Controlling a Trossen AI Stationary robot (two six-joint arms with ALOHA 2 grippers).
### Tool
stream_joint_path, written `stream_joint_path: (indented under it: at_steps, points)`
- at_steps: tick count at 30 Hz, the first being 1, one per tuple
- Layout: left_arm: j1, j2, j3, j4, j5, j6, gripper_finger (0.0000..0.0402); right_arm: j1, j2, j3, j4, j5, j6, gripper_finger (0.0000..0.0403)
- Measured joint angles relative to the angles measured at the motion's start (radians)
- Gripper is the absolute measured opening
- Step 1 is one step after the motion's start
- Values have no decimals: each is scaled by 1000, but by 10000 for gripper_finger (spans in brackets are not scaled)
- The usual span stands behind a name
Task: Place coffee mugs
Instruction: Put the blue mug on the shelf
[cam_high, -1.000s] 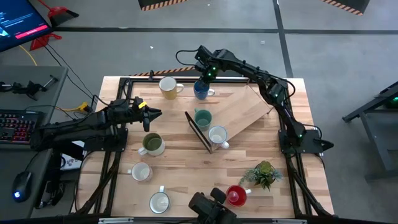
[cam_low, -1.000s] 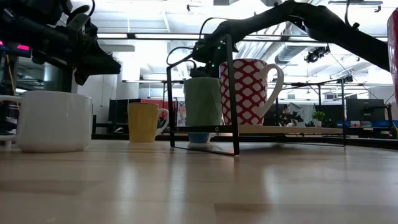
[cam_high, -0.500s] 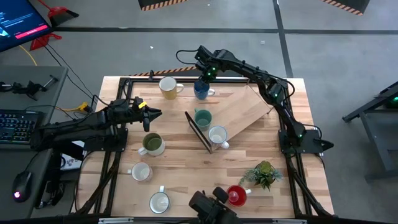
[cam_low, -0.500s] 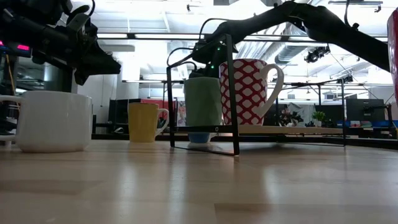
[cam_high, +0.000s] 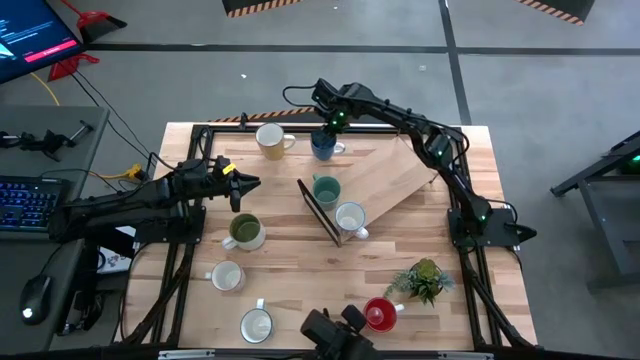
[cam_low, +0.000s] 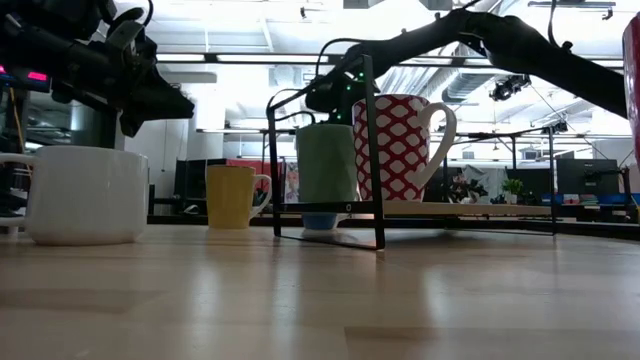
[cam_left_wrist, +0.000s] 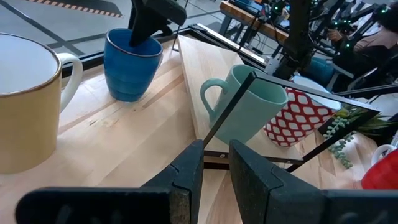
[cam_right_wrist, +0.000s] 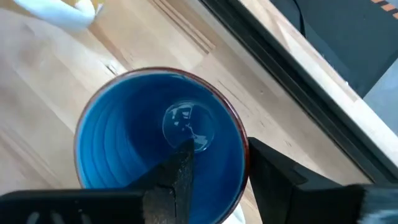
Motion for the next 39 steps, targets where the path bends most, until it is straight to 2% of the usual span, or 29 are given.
stream_joint_path:
  at_steps: [21,25,30,39]
  points:
    - [0,0,0,-1,8,0,67,18,60,0,28,-17,22,120]
    - [0,0,0,-1,8,0,67,18,60,0,36,-17,20,90]
    - [0,0,0,-1,8,0,67,18,60,0,36,-18,18,14]
    - [0,0,0,-1,9,0,67,18,61,29,9,-18,-8,2]
